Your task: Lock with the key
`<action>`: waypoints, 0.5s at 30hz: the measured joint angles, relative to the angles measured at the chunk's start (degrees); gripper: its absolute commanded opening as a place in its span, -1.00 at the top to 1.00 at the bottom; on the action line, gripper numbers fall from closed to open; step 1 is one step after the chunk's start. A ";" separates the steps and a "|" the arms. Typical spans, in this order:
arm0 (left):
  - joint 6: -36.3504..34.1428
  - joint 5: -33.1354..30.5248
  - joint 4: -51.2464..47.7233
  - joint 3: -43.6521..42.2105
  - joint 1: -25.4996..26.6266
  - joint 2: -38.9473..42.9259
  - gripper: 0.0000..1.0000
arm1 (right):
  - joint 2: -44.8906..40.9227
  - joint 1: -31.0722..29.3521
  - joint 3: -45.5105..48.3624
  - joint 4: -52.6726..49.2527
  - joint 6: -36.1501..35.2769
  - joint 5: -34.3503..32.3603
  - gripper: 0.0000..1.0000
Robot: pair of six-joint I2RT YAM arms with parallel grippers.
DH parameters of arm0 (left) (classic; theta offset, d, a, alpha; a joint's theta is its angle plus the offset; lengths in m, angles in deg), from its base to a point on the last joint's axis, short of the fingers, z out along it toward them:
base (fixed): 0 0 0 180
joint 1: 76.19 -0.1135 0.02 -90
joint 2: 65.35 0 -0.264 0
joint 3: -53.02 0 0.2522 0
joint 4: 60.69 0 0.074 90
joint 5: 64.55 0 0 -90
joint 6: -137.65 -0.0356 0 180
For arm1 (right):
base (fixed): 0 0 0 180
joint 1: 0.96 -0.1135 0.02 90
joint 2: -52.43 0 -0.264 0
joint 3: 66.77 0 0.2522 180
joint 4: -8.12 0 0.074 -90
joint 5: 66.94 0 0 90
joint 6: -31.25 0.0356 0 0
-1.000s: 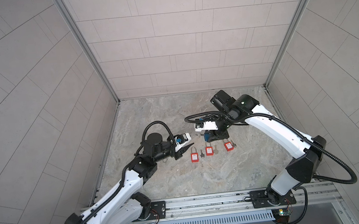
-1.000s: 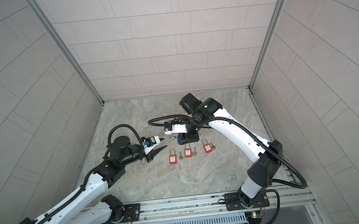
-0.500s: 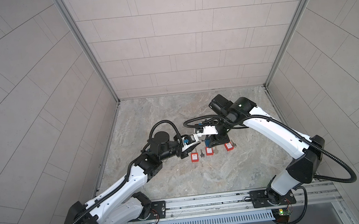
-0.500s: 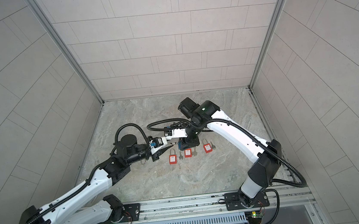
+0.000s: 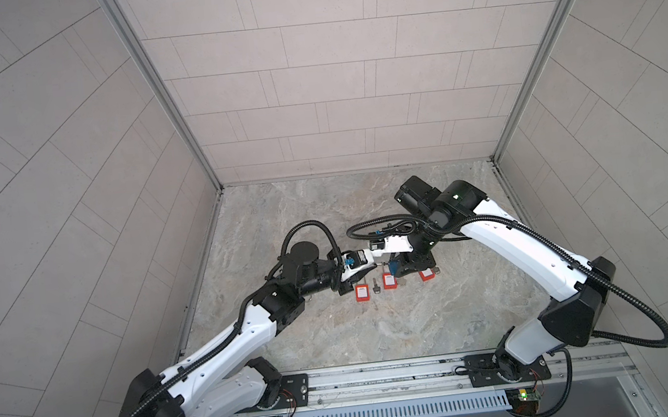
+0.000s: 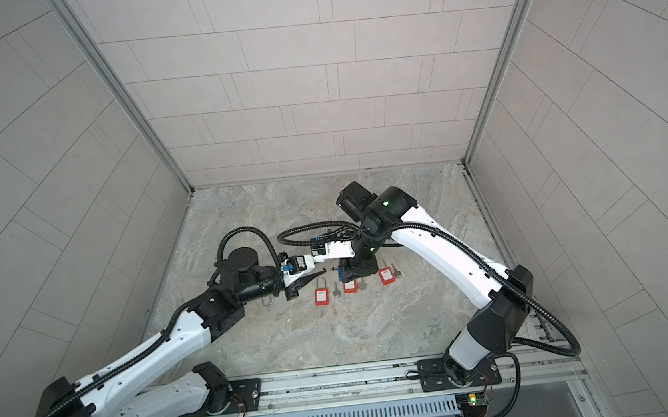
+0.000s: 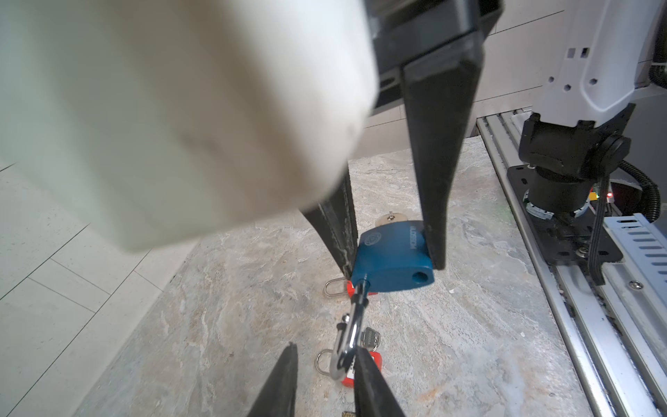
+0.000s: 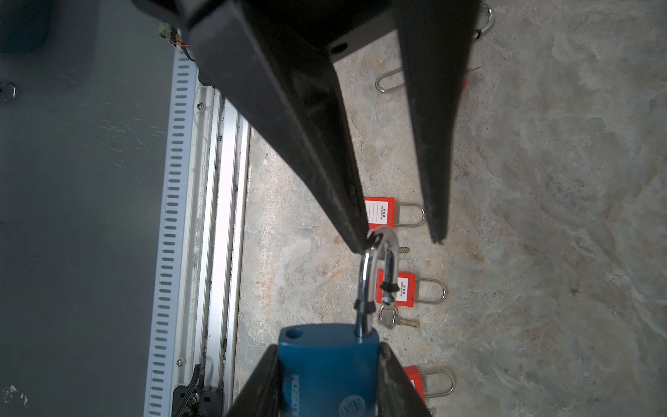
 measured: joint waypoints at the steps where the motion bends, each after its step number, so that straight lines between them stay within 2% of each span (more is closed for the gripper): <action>1: -0.04 0.13 -0.22 0.22 0.09 -0.20 0.56 | -0.15 0.02 0.00 -0.20 0.09 -0.20 0.65; 5: -0.26 0.28 -0.55 0.46 0.48 -0.37 0.59 | -0.57 0.04 -0.02 -0.42 0.13 -0.87 0.65; 9: -0.68 0.31 -0.50 0.52 0.98 -0.35 0.43 | -0.81 0.04 0.00 -0.55 0.17 -1.20 0.65; 15: -1.84 0.24 -1.16 0.52 2.58 -0.35 0.41 | -0.83 -0.94 0.20 1.22 0.37 -1.14 0.65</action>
